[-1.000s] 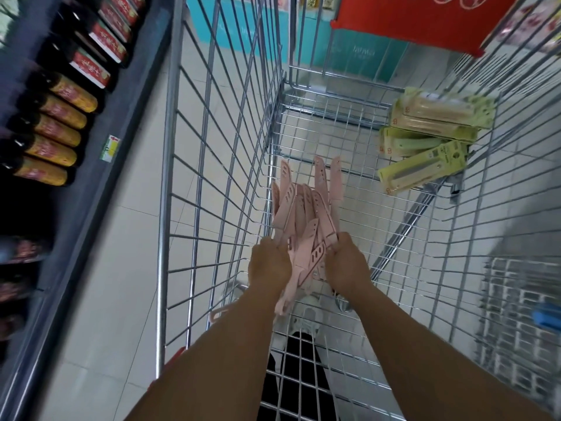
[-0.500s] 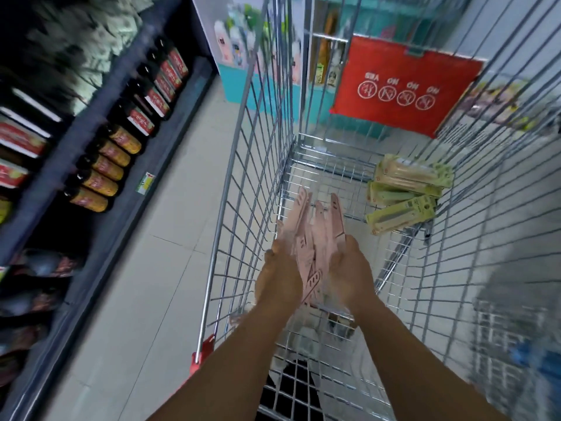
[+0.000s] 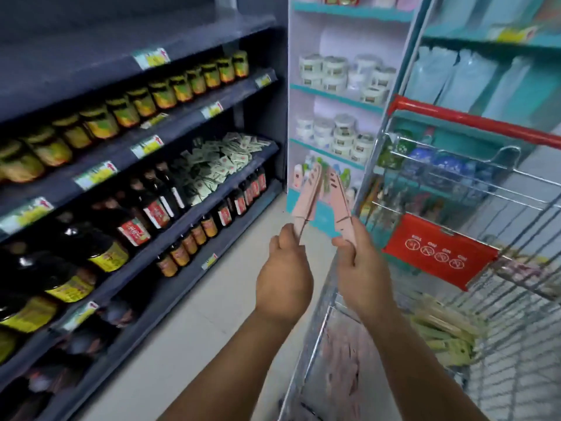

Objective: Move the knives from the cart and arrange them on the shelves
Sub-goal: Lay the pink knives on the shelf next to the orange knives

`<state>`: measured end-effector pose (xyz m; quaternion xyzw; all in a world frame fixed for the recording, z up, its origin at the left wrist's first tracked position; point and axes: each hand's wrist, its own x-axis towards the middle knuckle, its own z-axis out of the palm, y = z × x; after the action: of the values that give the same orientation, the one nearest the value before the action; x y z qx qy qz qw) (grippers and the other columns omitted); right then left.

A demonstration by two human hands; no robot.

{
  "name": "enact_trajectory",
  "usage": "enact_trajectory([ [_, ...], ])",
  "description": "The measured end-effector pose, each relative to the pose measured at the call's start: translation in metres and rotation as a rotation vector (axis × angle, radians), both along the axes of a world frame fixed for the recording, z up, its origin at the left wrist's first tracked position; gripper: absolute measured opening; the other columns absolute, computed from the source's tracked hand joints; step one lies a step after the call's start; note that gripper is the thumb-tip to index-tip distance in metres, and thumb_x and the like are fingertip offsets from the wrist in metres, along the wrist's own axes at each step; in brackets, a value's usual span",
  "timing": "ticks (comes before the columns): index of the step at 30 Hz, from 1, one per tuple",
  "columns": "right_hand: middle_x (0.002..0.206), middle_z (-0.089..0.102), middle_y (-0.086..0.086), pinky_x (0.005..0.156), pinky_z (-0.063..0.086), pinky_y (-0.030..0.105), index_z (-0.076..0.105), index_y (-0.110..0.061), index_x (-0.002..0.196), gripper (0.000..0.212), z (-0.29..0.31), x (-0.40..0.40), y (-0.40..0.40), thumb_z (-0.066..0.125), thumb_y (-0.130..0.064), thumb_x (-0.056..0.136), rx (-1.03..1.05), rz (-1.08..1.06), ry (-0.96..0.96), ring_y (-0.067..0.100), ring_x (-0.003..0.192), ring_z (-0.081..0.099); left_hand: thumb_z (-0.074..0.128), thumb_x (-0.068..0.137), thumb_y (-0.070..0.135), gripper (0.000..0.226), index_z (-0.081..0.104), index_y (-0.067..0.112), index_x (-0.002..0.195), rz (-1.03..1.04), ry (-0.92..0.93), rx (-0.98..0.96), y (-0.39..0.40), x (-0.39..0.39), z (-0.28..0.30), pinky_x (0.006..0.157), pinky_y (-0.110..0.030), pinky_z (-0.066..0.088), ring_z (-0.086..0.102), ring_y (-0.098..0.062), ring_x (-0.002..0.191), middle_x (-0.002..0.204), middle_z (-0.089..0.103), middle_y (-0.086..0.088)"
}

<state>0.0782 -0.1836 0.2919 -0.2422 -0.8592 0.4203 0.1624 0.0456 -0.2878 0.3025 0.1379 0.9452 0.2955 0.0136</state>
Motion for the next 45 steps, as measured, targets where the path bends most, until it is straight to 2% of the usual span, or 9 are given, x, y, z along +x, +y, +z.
enact_trajectory([
  [4, 0.124, 0.063, 0.008, 0.085, 0.052, 0.044, 0.038, -0.027, 0.145, 0.049, 0.05, -0.045, -0.077, 0.037, -0.03, 0.096, 0.02, 0.091, 0.105, 0.036, 0.095, 0.066, 0.031, 0.101, 0.014, 0.031, 0.037, 0.011, 0.132, 0.101, 0.12, 0.057, -0.086, -0.039, 0.043, 0.085, -0.03, 0.036, 0.05, -0.026, 0.115, 0.127, 0.051, -0.009],
  [8, 0.123, 0.062, 0.009, 0.086, 0.051, 0.041, 0.039, -0.027, 0.144, 0.059, 0.088, -0.085, -0.167, 0.03, -0.037, 0.087, 0.058, 0.179, 0.182, 0.034, 0.093, 0.065, 0.036, 0.096, 0.003, 0.033, 0.043, 0.01, 0.127, 0.165, 0.188, 0.085, -0.186, -0.074, 0.078, 0.086, -0.034, 0.039, 0.053, -0.029, 0.109, 0.115, 0.055, -0.011],
  [16, 0.134, 0.056, 0.011, 0.086, 0.035, 0.028, 0.033, -0.022, 0.147, 0.049, 0.136, -0.156, -0.338, 0.037, -0.014, 0.099, 0.129, 0.387, 0.181, 0.029, 0.118, 0.052, 0.037, 0.095, 0.004, 0.032, 0.043, 0.005, 0.126, 0.3, 0.308, 0.104, -0.367, -0.121, 0.129, 0.088, -0.039, 0.04, 0.05, -0.034, 0.109, 0.118, 0.05, -0.013],
  [22, 0.13, 0.059, 0.004, 0.085, 0.043, 0.031, 0.032, -0.025, 0.148, 0.052, 0.159, -0.197, -0.43, 0.036, -0.012, 0.097, 0.188, 0.539, 0.181, 0.026, 0.109, 0.056, 0.038, 0.092, 0.001, 0.043, 0.037, 0.009, 0.134, 0.441, 0.349, 0.072, -0.457, -0.141, 0.157, 0.078, -0.039, 0.042, 0.055, -0.037, 0.099, 0.121, 0.04, -0.011],
  [25, 0.12, 0.064, 0.008, 0.083, 0.047, 0.034, 0.036, -0.025, 0.146, 0.048, 0.171, -0.221, -0.461, 0.037, -0.018, 0.099, 0.194, 0.582, 0.174, 0.029, 0.103, 0.059, 0.035, 0.093, 0.002, 0.042, 0.036, 0.013, 0.134, 0.539, 0.338, 0.042, -0.49, -0.155, 0.17, 0.068, -0.037, 0.036, 0.056, -0.038, 0.091, 0.12, 0.039, -0.009],
  [30, 0.11, 0.062, 0.008, 0.072, 0.042, 0.031, 0.036, -0.025, 0.145, 0.045, 0.188, -0.266, -0.502, 0.034, -0.016, 0.101, 0.25, 0.658, 0.181, 0.023, 0.088, 0.053, 0.038, 0.088, -0.003, 0.048, 0.035, 0.013, 0.133, 0.634, 0.276, 0.006, -0.533, -0.189, 0.185, 0.071, -0.037, 0.04, 0.04, -0.028, 0.077, 0.118, 0.036, -0.007],
  [34, 0.129, 0.056, 0.008, 0.084, 0.043, 0.034, 0.032, -0.027, 0.147, 0.051, 0.194, -0.321, -0.531, 0.032, -0.009, 0.099, 0.383, 0.68, 0.138, 0.029, 0.107, 0.053, 0.039, 0.088, -0.002, 0.058, 0.028, 0.013, 0.142, 0.716, 0.206, -0.028, -0.552, -0.23, 0.185, 0.07, -0.033, 0.038, 0.041, -0.025, 0.084, 0.122, 0.035, -0.007],
  [41, 0.126, 0.053, 0.008, 0.077, 0.043, 0.032, 0.035, -0.023, 0.14, 0.051, 0.185, -0.412, -0.555, 0.039, -0.003, 0.093, 0.577, 0.724, 0.047, 0.03, 0.11, 0.056, 0.047, 0.088, -0.002, 0.05, 0.033, 0.01, 0.135, 0.793, 0.044, -0.081, -0.553, -0.308, 0.177, 0.085, -0.034, 0.041, 0.041, -0.03, 0.116, 0.13, 0.033, -0.012],
  [45, 0.133, 0.049, 0.008, 0.092, 0.044, 0.037, 0.032, -0.021, 0.143, 0.055, 0.172, -0.45, -0.563, 0.044, -0.005, 0.092, 0.648, 0.767, -0.042, 0.03, 0.12, 0.048, 0.045, 0.089, 0.0, 0.054, 0.028, 0.006, 0.141, 0.783, -0.017, -0.19, -0.547, -0.342, 0.168, 0.095, -0.033, 0.039, 0.034, -0.031, 0.123, 0.136, 0.032, -0.015],
])
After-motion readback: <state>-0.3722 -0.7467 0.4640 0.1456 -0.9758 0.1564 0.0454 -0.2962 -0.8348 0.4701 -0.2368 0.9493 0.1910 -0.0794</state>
